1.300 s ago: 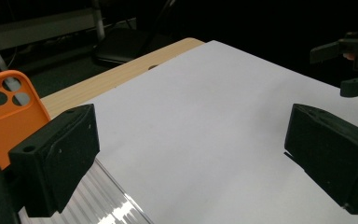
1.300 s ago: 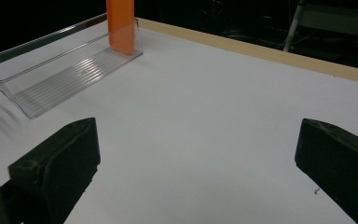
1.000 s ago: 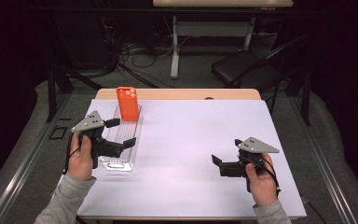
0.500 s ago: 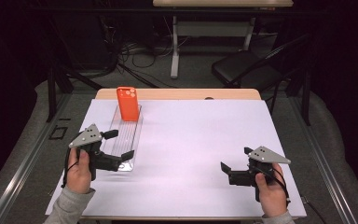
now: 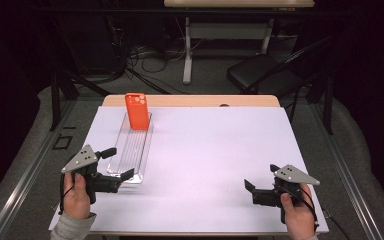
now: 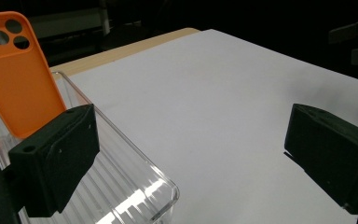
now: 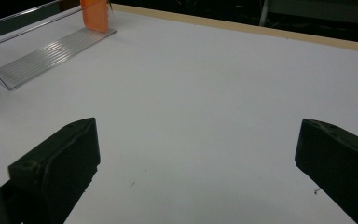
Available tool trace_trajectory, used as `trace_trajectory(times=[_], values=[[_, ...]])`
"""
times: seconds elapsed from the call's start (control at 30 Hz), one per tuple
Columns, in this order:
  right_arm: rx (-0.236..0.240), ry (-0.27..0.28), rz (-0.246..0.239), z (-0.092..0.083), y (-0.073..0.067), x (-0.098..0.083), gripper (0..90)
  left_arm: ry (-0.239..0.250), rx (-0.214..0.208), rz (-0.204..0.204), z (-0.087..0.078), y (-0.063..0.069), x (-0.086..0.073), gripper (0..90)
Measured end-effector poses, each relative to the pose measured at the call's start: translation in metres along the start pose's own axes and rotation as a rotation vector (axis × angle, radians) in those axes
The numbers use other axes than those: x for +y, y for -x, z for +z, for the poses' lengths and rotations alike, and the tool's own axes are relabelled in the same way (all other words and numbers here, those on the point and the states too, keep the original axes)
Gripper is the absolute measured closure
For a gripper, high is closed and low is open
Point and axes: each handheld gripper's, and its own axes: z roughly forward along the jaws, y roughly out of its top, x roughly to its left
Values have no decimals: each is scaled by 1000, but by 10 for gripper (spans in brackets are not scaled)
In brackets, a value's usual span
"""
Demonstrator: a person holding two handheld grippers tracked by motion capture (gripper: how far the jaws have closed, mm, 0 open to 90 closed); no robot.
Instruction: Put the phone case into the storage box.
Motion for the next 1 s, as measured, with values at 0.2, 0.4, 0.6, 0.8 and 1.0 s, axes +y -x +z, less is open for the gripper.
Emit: trace_trajectory(times=[0.2,0.4,0.6,0.8,1.0], values=[[-11,8,13,-1,2,-8,0,17,23,-18,-2,-4,-17,32],[-8,1,14,3,6,-13,0,15,37,-23,0,-6,-31,32],[-8,-3,19,6,9,-21,0,5,38,-25,3,-9,-41,32],[-8,26,14,8,9,-27,0,26,44,-15,5,-10,-46,31],[-10,16,16,11,10,-30,0,21,52,-16,6,-13,-50,31]])
